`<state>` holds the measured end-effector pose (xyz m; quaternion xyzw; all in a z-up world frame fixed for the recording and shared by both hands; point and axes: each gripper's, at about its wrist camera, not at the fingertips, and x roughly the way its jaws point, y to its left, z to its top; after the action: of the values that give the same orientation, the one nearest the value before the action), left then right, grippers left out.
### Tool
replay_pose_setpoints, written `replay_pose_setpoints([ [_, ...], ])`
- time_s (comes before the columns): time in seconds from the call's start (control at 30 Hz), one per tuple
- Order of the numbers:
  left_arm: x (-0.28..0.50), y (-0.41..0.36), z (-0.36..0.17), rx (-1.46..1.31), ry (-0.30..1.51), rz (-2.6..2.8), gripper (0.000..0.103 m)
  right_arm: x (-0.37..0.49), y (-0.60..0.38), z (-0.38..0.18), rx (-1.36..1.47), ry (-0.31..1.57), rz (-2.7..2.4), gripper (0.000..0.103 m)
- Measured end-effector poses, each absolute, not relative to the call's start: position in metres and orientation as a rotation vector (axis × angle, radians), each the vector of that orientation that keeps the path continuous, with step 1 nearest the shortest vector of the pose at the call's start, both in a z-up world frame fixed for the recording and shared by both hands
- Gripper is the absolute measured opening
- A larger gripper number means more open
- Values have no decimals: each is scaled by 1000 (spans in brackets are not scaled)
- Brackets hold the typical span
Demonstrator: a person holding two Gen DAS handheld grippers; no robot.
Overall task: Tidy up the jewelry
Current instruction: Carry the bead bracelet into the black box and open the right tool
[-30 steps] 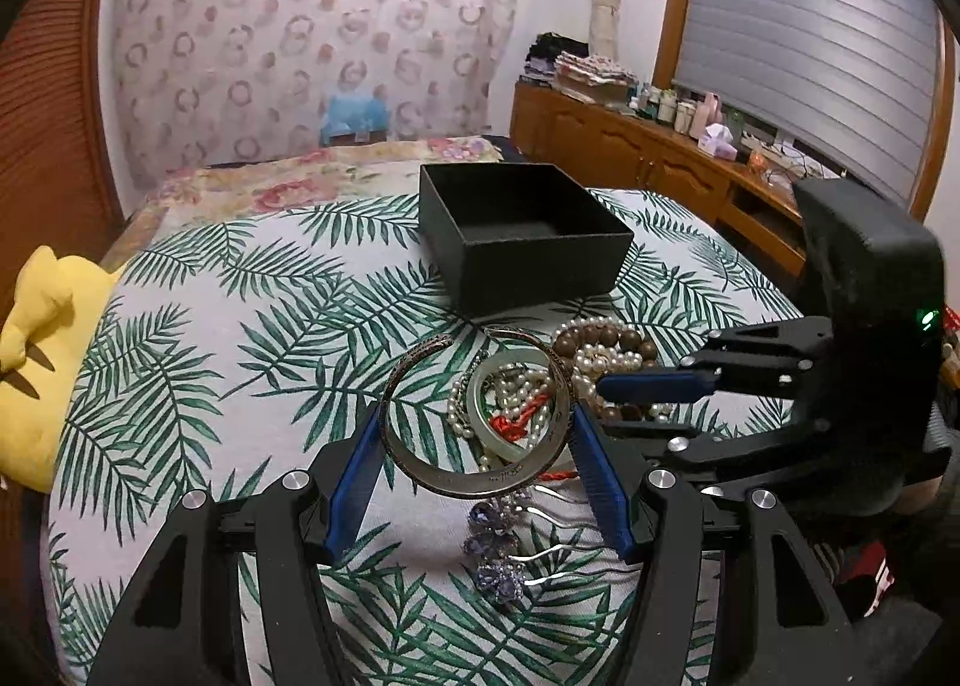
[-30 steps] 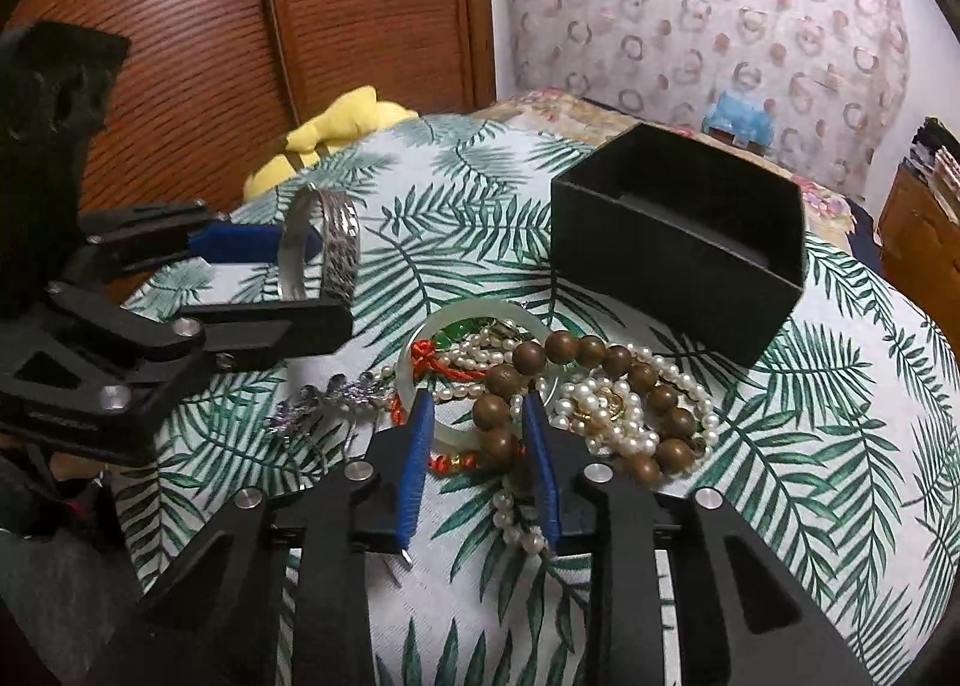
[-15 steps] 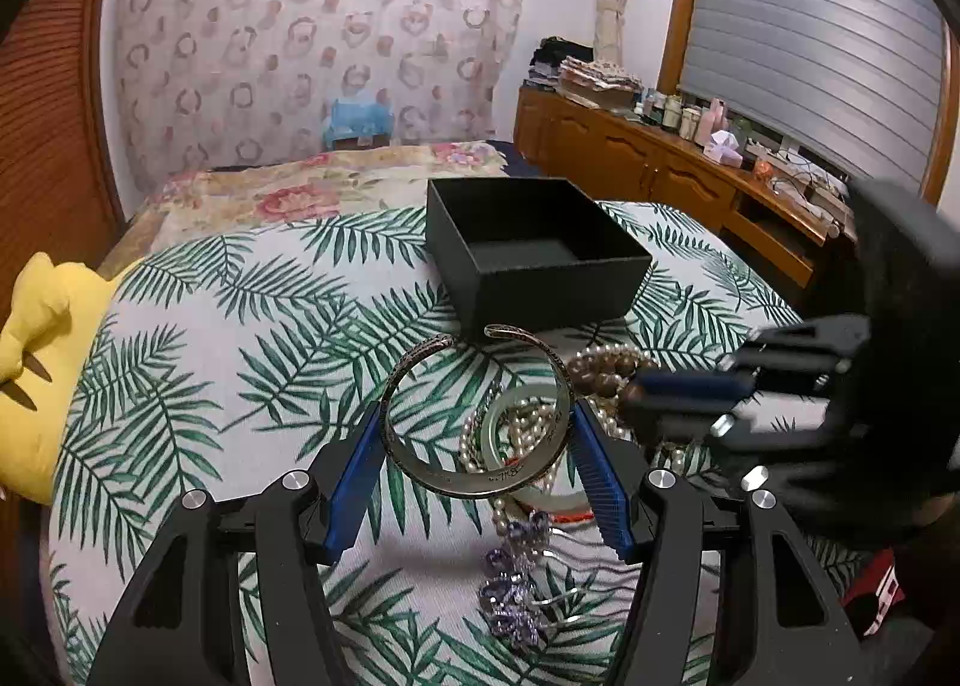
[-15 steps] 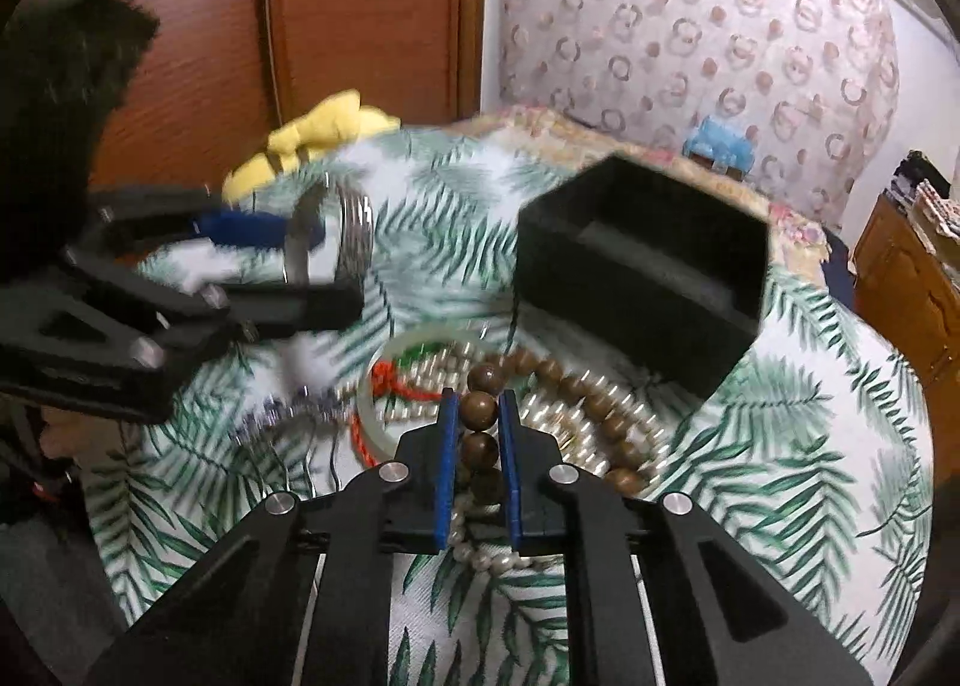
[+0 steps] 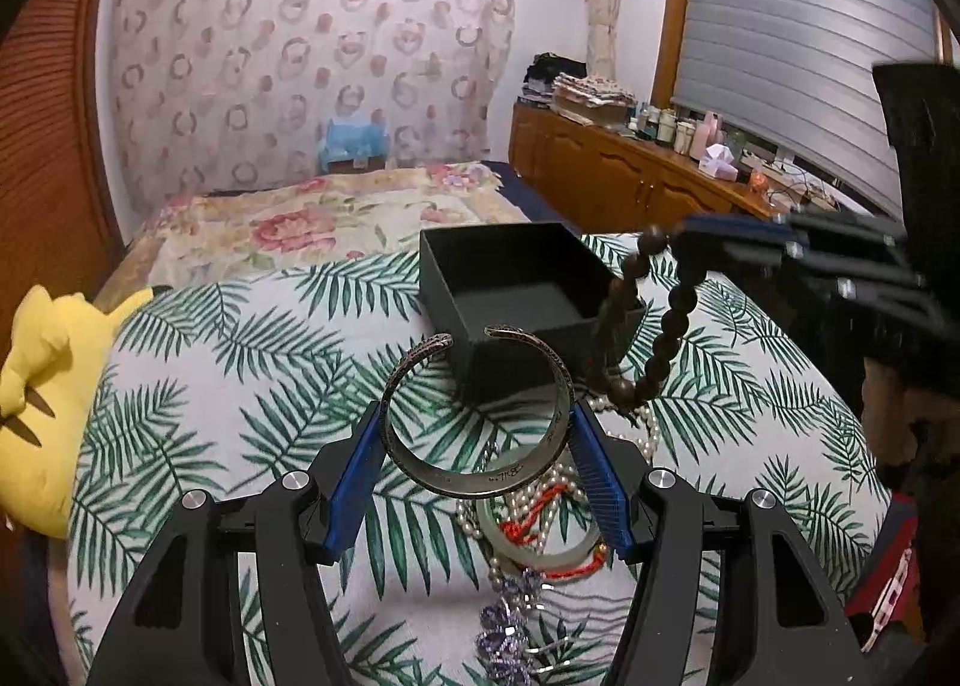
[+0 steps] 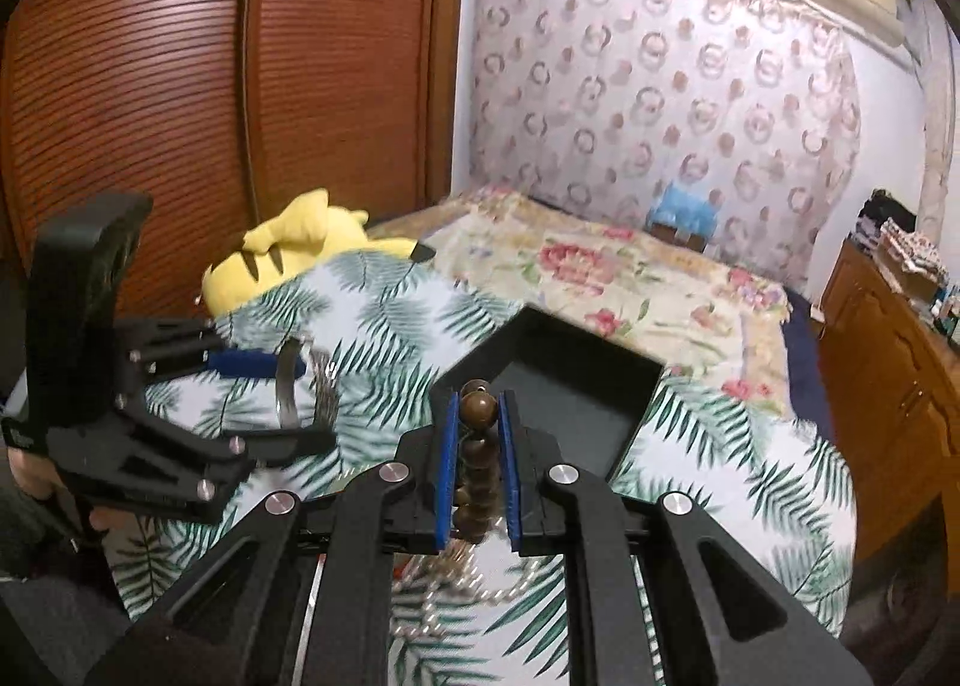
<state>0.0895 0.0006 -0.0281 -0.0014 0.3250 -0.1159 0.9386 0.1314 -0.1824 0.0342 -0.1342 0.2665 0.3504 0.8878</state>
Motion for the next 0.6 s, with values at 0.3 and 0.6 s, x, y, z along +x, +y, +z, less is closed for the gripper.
replay_pose_setpoints([
  [0.3,110,1,-16,1,650,-229,59,171,-178,54,-284,524,683,15],
  [0.6,140,-10,-6,33,651,-222,59,211,-178,34,-268,602,658,21],
])
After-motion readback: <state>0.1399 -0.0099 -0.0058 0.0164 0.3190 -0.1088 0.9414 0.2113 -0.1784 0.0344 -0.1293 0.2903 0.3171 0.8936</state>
